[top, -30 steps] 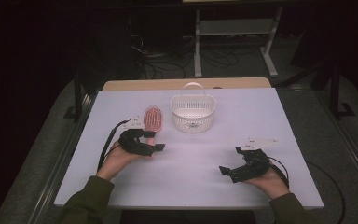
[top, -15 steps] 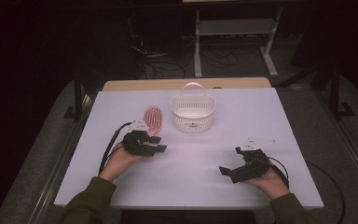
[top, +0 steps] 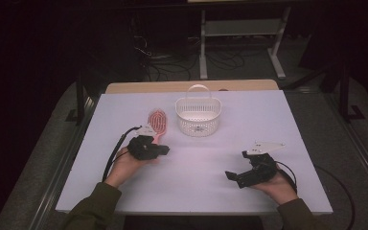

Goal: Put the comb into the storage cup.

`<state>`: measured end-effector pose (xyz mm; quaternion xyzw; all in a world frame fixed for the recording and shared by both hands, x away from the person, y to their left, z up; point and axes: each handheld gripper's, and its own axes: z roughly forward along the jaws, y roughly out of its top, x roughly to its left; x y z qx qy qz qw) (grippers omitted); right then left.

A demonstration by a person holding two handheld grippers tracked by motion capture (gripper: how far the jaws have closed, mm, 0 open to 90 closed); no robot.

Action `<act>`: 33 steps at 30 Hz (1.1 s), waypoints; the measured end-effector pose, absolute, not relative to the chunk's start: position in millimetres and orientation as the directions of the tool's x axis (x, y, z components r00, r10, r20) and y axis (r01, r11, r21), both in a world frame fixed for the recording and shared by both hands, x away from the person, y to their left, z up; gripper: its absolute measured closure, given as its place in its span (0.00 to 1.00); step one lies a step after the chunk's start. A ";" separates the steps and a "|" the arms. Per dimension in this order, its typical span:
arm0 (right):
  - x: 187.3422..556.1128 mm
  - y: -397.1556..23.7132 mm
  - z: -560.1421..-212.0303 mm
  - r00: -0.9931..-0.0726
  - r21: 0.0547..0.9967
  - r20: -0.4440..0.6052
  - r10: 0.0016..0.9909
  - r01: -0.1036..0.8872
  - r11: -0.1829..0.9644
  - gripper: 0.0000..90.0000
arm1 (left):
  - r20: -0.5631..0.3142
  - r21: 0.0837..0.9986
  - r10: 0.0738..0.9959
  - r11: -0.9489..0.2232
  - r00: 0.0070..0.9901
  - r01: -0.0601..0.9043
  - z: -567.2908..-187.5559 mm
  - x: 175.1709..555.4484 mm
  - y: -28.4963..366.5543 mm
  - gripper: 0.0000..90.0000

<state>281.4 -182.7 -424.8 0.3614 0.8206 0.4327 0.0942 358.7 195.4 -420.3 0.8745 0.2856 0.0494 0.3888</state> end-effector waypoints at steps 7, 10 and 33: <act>281.3 -182.5 -424.9 -0.721 0.776 0.159 0.674 0.514 0.366 0.00 | -0.138 0.684 0.545 -0.551 0.827 0.478 -423.7 359.5 193.7 1.00; 281.3 -182.6 -424.9 -0.721 0.776 0.159 0.675 0.514 0.366 0.00 | -0.133 0.667 0.549 -0.566 0.825 0.484 -425.8 360.2 193.4 1.00; 281.6 -183.0 -424.8 -0.719 0.776 0.159 0.677 0.515 0.365 0.00 | -0.104 0.607 0.578 -0.608 0.810 0.512 -431.2 360.4 195.0 1.00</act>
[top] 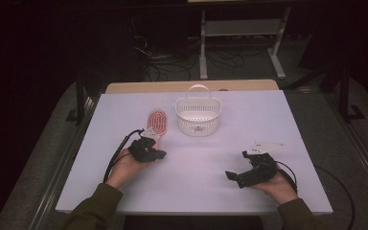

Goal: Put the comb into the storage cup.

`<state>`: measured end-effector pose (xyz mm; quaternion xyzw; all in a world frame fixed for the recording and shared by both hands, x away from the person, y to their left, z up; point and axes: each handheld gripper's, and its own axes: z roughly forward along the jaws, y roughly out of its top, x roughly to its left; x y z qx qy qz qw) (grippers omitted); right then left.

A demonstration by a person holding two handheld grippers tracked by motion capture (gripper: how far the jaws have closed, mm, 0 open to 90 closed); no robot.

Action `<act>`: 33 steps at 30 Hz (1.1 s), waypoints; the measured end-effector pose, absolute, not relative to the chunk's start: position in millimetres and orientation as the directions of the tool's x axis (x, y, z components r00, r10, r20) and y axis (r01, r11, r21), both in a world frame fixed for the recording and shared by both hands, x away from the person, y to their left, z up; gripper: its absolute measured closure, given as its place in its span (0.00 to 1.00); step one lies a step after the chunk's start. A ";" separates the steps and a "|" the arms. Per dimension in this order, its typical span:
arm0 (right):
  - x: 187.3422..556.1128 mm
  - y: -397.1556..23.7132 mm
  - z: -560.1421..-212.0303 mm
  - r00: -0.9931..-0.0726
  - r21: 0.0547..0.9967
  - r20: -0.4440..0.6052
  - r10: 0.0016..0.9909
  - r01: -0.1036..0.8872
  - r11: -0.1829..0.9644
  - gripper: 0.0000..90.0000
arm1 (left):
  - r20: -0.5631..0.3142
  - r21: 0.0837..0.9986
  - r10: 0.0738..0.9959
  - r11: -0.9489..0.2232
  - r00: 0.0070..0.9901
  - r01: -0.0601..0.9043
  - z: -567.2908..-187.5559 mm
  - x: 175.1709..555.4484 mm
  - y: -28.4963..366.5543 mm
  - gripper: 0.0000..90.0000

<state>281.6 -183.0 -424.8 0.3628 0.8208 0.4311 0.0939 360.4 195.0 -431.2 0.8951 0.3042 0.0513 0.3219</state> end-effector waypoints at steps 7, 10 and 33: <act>281.6 -182.8 -424.9 -0.719 0.775 0.158 0.677 0.515 0.366 0.00 | -0.104 0.599 0.581 -0.611 0.807 0.517 -431.5 359.7 196.5 1.00; 281.7 -182.6 -425.1 -0.721 0.774 0.156 0.676 0.514 0.370 0.00 | -0.104 0.592 0.586 -0.613 0.803 0.524 -430.9 359.0 198.4 1.00; 281.5 -181.6 -426.3 -0.723 0.771 0.150 0.675 0.513 0.377 0.00 | -0.116 0.570 0.620 -0.598 0.776 0.563 -429.8 354.6 219.5 1.00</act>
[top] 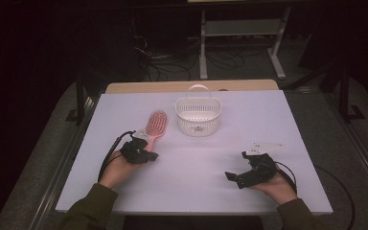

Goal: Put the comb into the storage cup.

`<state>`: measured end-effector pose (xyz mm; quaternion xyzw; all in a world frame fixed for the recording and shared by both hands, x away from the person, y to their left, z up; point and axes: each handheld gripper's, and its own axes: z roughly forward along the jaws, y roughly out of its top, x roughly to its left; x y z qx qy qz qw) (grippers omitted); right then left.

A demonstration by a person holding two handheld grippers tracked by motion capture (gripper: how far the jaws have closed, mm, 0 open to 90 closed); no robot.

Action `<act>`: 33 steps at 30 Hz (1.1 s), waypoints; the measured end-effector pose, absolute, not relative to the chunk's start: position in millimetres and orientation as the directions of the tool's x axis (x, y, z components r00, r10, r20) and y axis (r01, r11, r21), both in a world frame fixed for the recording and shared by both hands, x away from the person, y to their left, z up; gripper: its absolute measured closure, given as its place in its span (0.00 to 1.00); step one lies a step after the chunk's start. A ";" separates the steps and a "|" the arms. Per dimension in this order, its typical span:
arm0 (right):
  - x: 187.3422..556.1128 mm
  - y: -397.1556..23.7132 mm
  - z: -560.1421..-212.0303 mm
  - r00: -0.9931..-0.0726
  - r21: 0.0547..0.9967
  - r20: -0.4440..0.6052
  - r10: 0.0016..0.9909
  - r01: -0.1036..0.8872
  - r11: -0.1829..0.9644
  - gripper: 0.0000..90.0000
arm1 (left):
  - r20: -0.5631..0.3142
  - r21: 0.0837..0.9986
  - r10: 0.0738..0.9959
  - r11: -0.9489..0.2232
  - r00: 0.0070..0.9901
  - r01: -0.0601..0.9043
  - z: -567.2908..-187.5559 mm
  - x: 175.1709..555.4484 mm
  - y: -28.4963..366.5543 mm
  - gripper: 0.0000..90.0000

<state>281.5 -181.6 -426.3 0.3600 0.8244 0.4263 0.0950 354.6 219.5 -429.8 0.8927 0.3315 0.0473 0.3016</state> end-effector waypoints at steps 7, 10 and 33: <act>281.7 -181.5 -426.7 -0.721 0.770 0.150 0.676 0.514 0.377 0.00 | -0.117 0.562 0.637 -0.590 0.762 0.580 -429.2 354.0 229.9 1.00; 281.8 -181.6 -426.7 -0.721 0.769 0.150 0.676 0.515 0.378 0.00 | -0.111 0.559 0.646 -0.587 0.755 0.585 -428.9 353.7 233.5 1.00; 282.0 -182.0 -426.8 -0.722 0.770 0.148 0.676 0.513 0.379 0.00 | -0.079 0.544 0.695 -0.571 0.715 0.615 -424.7 353.2 260.9 1.00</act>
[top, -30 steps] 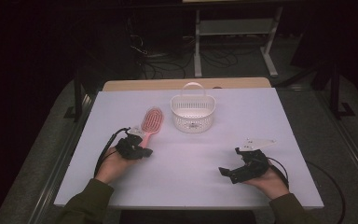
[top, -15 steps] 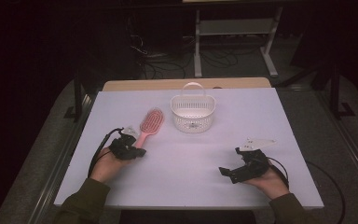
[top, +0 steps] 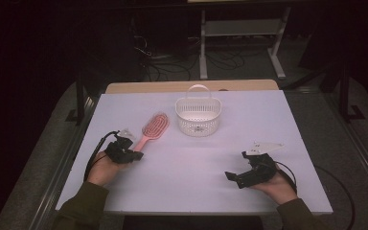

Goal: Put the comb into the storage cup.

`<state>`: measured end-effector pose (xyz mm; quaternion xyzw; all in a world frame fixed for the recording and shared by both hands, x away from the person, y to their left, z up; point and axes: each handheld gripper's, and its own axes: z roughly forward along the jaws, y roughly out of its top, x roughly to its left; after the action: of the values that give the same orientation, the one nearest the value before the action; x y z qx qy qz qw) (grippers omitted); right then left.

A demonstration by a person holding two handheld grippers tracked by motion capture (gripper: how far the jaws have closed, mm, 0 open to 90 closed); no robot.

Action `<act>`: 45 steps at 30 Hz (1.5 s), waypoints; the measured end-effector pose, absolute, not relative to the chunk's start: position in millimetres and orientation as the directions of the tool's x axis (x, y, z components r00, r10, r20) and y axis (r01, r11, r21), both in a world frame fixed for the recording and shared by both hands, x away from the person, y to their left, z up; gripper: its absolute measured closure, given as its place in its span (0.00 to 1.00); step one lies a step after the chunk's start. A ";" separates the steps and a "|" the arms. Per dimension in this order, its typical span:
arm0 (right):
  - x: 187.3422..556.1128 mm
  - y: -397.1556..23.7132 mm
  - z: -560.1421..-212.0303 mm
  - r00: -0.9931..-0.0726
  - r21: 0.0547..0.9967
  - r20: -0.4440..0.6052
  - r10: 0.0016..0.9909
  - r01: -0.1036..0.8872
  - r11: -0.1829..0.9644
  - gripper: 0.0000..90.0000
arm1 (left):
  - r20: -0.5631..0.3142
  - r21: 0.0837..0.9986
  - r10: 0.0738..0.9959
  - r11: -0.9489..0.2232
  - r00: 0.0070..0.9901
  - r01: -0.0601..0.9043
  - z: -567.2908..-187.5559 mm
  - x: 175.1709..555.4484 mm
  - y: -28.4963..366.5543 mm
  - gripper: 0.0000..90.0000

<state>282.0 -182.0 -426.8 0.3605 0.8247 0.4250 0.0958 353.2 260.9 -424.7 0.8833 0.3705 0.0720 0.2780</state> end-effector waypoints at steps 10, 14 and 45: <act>282.1 -182.0 -426.9 -0.721 0.771 0.148 0.677 0.513 0.378 0.00 | -0.057 0.536 0.712 -0.570 0.700 0.623 -424.5 353.7 269.5 1.00; 281.9 -181.8 -426.9 -0.721 0.769 0.148 0.677 0.514 0.380 0.00 | -0.047 0.533 0.721 -0.567 0.692 0.628 -424.8 353.9 272.1 1.00; 281.9 -181.2 -427.4 -0.726 0.768 0.145 0.672 0.511 0.387 0.00 | -0.096 0.651 0.645 -0.536 0.758 0.538 -411.2 338.1 270.8 0.70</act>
<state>281.9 -181.2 -427.4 0.3574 0.8273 0.4229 0.0949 338.1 270.8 -411.2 0.8728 0.3387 0.0781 0.3427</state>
